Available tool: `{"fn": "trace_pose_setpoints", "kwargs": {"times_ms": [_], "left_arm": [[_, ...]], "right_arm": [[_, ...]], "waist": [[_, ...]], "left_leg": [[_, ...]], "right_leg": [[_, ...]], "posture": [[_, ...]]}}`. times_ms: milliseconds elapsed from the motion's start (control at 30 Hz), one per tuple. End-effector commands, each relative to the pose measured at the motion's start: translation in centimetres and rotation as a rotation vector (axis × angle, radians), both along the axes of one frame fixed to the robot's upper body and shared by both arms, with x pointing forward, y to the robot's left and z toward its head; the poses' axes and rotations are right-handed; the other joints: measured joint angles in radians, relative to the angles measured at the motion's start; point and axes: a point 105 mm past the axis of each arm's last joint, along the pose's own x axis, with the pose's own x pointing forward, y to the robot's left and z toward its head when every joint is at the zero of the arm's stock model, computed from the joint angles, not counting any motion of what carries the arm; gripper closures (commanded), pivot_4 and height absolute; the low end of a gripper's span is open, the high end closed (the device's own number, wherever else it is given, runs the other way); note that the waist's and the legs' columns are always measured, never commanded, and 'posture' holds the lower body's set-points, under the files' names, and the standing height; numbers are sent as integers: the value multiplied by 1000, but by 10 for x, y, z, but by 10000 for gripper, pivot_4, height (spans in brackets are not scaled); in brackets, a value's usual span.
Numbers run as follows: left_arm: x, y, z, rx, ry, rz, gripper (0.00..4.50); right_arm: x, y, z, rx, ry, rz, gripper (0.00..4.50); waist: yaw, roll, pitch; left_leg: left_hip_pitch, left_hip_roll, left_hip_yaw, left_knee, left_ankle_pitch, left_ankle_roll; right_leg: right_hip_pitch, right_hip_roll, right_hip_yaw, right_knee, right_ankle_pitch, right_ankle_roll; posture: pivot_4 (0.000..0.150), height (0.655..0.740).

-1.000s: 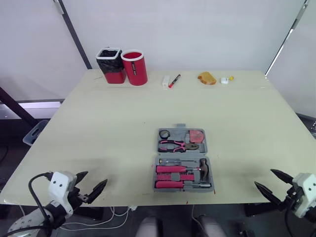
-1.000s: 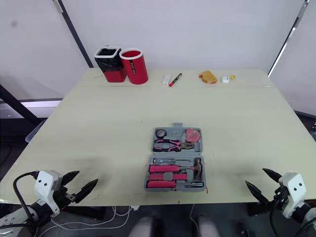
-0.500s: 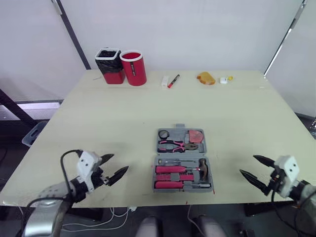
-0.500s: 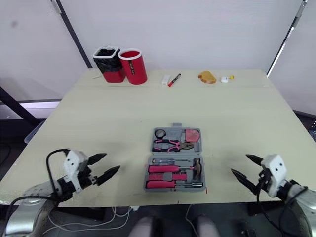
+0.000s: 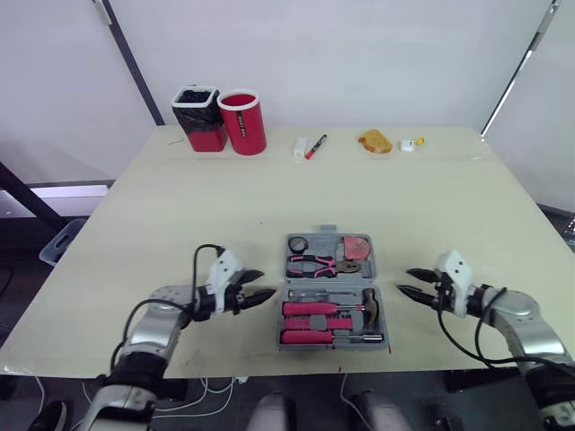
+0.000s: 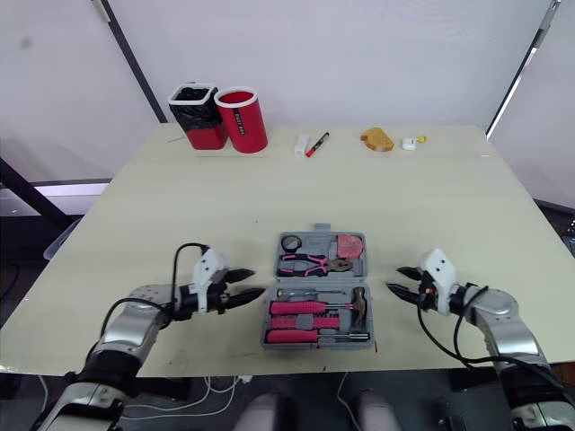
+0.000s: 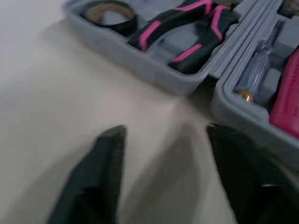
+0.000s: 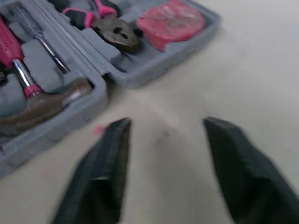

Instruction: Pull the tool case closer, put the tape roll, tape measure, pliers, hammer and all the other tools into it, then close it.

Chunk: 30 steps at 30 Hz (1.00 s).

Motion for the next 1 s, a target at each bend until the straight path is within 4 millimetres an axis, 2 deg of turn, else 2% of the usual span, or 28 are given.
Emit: {"fn": "trace_pose_setpoints", "kwargs": {"times_ms": [33, 67, 100, 133, 467, 1000], "left_arm": [[6, -6, 4, -7, 3, -33, 31658], [7, -9, 4, -11, 16, -44, 36434], [7, -12, 3, 4, 27, -71, 41458], [8, -14, 1, 21, 36, -86, 44638], [6, -16, -6, 47, 77, -118, 44638], [-2, -12, -15, 84, 137, -149, 44638]], "right_arm": [[3, 2, 0, -41, -12, 42, 37933], [3, 4, 0, -42, -9, 46, 43341], [4, 7, -2, -50, -6, 56, 45000], [4, 9, -3, -56, 0, 69, 45000], [11, 37, -4, -32, -25, 125, 45000], [14, 44, -5, -40, -34, 149, 45000]], "waist": [[0, 0, 0], [0, 0, 0], [0, 0, 0], [0, 0, 0], [0, 0, 0], [-1, 0, 0]], "left_leg": [[-1, 0, 0, 0, 0, 0], [-1, 0, 0, 0, 0, 0], [-1, 0, 0, 0, 0, 0], [-1, 0, -1, 0, 0, 0], [-1, 0, -1, 0, 0, 0], [0, 0, -1, 0, 0, 0]], "right_leg": [[0, 0, 0, 0, 0, 0], [0, 0, 0, 0, 0, 0], [0, 0, 0, 0, 0, 0], [0, 0, 0, 0, 0, 0], [0, 0, -1, 0, 0, 0], [0, 0, -1, 1, 0, 0]], "posture": [[1500, 7400], [1500, 7400], [1500, 7400], [1500, 7400], [1500, 7400], [1500, 7400]]}}
